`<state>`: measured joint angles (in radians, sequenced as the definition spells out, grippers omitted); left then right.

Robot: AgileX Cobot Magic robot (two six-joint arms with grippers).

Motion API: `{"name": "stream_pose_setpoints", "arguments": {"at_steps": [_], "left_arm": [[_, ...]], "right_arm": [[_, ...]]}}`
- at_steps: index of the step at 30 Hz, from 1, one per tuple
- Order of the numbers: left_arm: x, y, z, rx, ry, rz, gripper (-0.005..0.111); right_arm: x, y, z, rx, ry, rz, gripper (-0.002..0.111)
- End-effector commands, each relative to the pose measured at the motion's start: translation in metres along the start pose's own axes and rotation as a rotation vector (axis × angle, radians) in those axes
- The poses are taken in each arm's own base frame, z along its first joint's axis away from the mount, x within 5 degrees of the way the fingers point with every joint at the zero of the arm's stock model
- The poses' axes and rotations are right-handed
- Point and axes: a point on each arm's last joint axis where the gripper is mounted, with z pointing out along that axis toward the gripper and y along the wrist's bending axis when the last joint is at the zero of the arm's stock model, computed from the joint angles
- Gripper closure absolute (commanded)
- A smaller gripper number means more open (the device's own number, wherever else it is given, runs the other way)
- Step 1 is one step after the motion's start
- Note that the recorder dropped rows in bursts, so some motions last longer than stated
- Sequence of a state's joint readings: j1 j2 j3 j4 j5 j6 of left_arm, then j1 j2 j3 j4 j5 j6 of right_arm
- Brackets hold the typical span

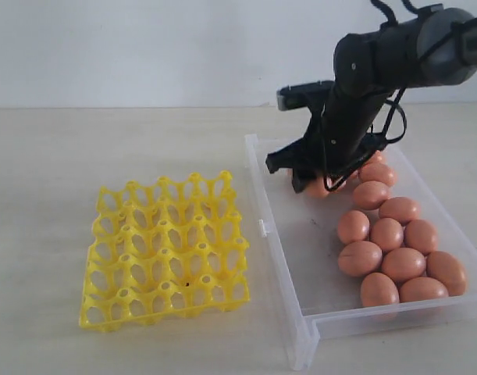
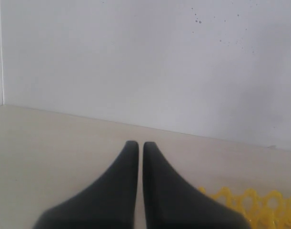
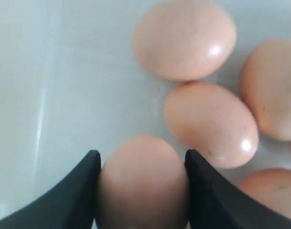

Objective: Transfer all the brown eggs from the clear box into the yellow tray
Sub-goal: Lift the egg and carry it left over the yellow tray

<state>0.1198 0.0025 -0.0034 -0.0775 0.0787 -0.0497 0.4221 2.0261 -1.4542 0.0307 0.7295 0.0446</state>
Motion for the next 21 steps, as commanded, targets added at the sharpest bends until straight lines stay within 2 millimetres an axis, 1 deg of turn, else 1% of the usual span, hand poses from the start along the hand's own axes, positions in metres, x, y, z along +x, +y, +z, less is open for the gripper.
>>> {"name": "stream_pose_setpoints", "arguments": {"at_steps": [1, 5, 7, 13, 15, 18, 21], "left_arm": [[0.001, 0.0, 0.0, 0.002, 0.002, -0.018, 0.103], [0.001, 0.0, 0.0, 0.002, 0.002, -0.018, 0.103], [0.001, 0.0, 0.0, 0.002, 0.002, -0.018, 0.103], [0.001, 0.0, 0.0, 0.002, -0.001, -0.018, 0.103], [0.001, 0.0, 0.0, 0.002, -0.001, -0.018, 0.103], [0.001, 0.0, 0.0, 0.002, -0.001, -0.018, 0.103], [0.001, 0.0, 0.0, 0.002, -0.001, -0.018, 0.103]], "right_arm": [[-0.021, 0.016, -0.044, -0.016, -0.236, -0.074, 0.109], [-0.029, 0.048, -0.071, -0.056, -0.416, -0.178, 0.109], [-0.032, 0.069, -0.081, -0.083, -0.504, -0.236, 0.109], [-0.033, 0.129, -0.096, -0.191, -0.764, -0.335, 0.109], [-0.03, 0.145, -0.096, -0.23, -0.866, -0.347, 0.109], [-0.022, 0.165, -0.088, -0.284, -0.998, -0.362, 0.109], [-0.013, 0.18, -0.071, -0.327, -1.085, -0.367, 0.109]]}}
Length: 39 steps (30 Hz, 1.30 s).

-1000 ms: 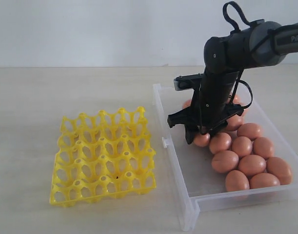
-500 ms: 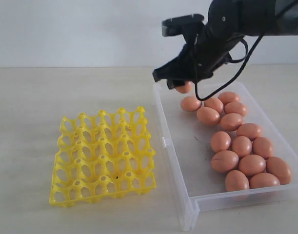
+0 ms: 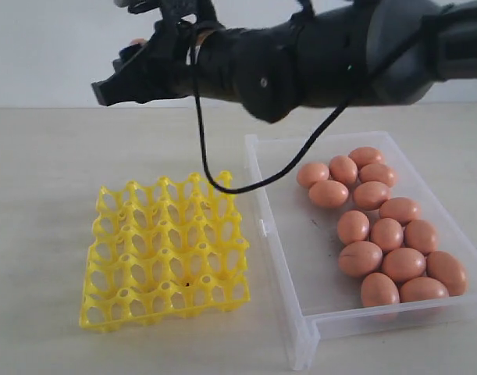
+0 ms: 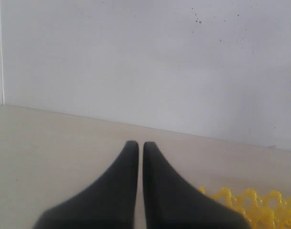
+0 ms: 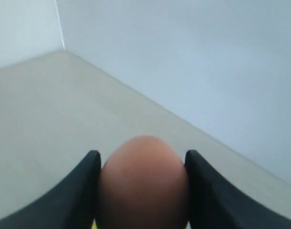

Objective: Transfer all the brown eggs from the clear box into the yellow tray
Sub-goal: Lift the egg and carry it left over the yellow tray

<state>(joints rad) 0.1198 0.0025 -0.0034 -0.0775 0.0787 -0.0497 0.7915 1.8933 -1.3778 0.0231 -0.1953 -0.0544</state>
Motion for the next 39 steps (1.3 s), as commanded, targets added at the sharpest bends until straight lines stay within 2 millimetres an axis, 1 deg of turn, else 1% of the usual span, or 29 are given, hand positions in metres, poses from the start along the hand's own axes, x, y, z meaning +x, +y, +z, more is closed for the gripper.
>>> {"name": "stream_pose_setpoints", "arguments": {"at_steps": [1, 5, 8, 11, 15, 18, 22, 25, 29, 34, 39], "left_arm": [[0.001, 0.0, 0.0, 0.002, -0.001, -0.018, 0.103], [0.001, 0.0, 0.0, 0.002, -0.001, -0.018, 0.103], [0.001, 0.0, 0.0, 0.002, 0.001, -0.018, 0.103], [0.001, 0.0, 0.0, 0.002, 0.001, -0.018, 0.103], [0.001, 0.0, 0.0, 0.002, 0.001, -0.018, 0.103], [0.001, 0.0, 0.0, 0.002, 0.001, -0.018, 0.103], [0.001, 0.0, 0.0, 0.002, -0.001, -0.018, 0.103], [0.001, 0.0, 0.0, 0.002, -0.001, -0.018, 0.103], [0.001, 0.0, 0.0, 0.002, -0.001, -0.018, 0.103], [0.001, 0.0, 0.0, 0.002, -0.001, -0.018, 0.103], [0.001, 0.0, 0.0, 0.002, -0.001, -0.018, 0.103]], "right_arm": [[0.022, 0.019, 0.013, -0.034, -0.145, -0.007, 0.109], [0.055, 0.029, 0.031, -0.105, -0.184, 0.007, 0.109], [0.078, 0.035, 0.043, -0.166, -0.272, -0.006, 0.109], [0.1, 0.038, 0.051, -0.189, -0.342, 0.009, 0.109], [0.13, 0.039, 0.06, -0.184, -0.333, 0.031, 0.109], [0.143, 0.039, 0.067, -0.185, -0.273, 0.028, 0.109], [0.152, 0.04, 0.078, -0.187, -0.205, 0.041, 0.109], [0.149, 0.04, 0.088, -0.187, -0.142, 0.052, 0.109], [0.143, 0.039, 0.094, -0.167, -0.099, 0.053, 0.109], [0.147, 0.039, 0.095, -0.169, -0.044, 0.076, 0.109], [0.147, 0.039, 0.095, -0.167, -0.037, 0.076, 0.109]]}}
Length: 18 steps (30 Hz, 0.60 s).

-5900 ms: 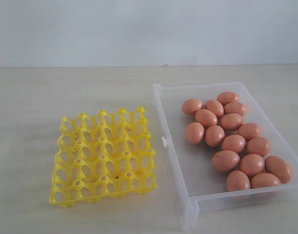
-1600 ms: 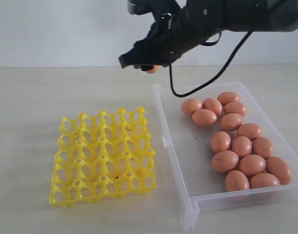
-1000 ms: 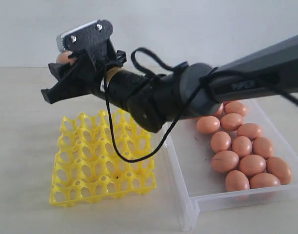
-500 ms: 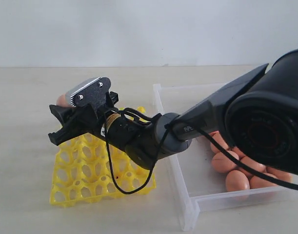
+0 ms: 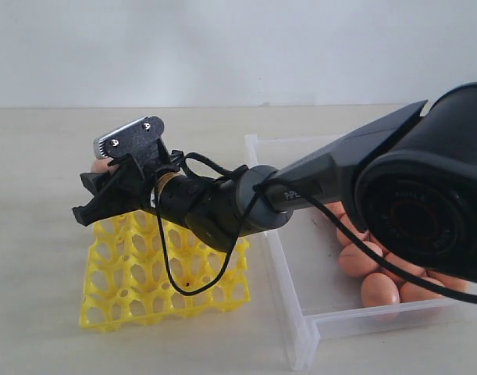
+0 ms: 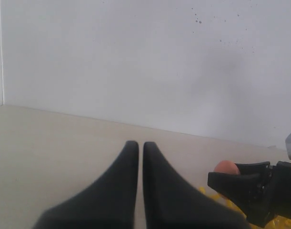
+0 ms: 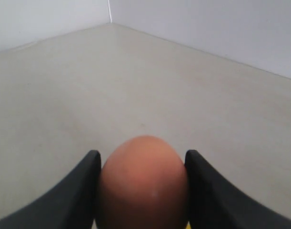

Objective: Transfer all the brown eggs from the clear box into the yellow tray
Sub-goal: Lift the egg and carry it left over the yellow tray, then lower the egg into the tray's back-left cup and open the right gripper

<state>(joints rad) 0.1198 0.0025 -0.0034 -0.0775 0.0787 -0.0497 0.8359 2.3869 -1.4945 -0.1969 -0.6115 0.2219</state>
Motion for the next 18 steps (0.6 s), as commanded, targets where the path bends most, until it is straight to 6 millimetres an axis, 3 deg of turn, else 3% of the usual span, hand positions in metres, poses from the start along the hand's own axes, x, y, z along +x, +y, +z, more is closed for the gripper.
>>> {"name": "stream_pose_setpoints", "arguments": {"at_steps": [1, 4, 12, 18], "left_arm": [[0.001, 0.0, 0.0, 0.002, -0.001, -0.018, 0.103], [0.001, 0.0, 0.0, 0.002, -0.001, -0.018, 0.103], [0.001, 0.0, 0.0, 0.002, -0.001, -0.018, 0.103], [0.001, 0.0, 0.0, 0.002, -0.001, -0.018, 0.103]], "right_arm": [[-0.002, 0.001, 0.001, -0.011, -0.008, -0.011, 0.109], [-0.002, 0.001, 0.001, -0.011, -0.008, -0.014, 0.109], [0.024, 0.0, 0.006, -0.028, -0.031, 0.0, 0.109], [0.023, 0.0, 0.006, -0.03, -0.037, 0.002, 0.109]]}}
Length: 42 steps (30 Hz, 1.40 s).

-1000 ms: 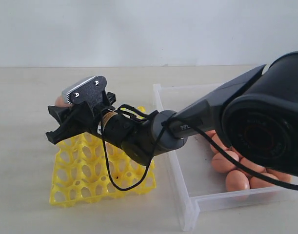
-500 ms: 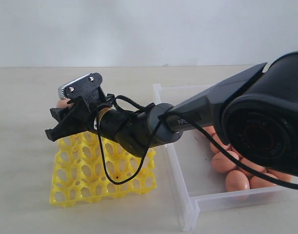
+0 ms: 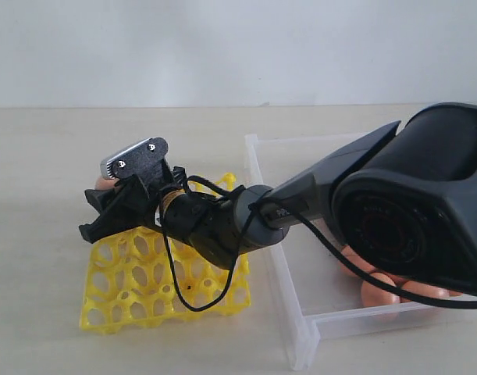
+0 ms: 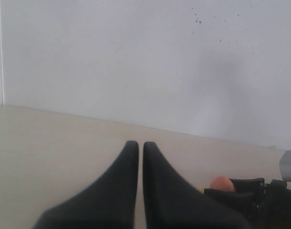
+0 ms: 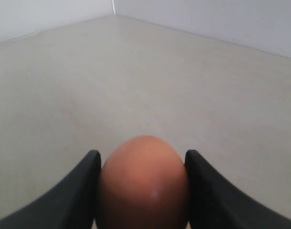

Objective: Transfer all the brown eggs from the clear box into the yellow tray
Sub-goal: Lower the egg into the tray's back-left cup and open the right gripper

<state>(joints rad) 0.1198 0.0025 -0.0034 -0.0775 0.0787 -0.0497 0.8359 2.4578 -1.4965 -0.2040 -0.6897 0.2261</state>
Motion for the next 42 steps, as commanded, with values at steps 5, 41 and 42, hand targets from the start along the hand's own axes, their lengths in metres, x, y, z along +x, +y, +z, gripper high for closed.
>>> {"name": "stream_pose_setpoints", "arguments": {"at_steps": [5, 41, 42], "left_arm": [[0.001, 0.0, 0.0, 0.002, -0.001, -0.018, 0.103], [0.001, 0.0, 0.0, 0.002, 0.002, -0.018, 0.103], [0.001, 0.0, 0.0, 0.002, 0.002, -0.018, 0.103]], "right_arm": [[-0.005, 0.001, 0.001, -0.012, -0.03, -0.005, 0.109], [-0.132, 0.007, -0.039, 0.088, 0.007, -0.035, 0.092], [-0.138, 0.007, -0.045, 0.097, 0.065, -0.055, 0.105]]}}
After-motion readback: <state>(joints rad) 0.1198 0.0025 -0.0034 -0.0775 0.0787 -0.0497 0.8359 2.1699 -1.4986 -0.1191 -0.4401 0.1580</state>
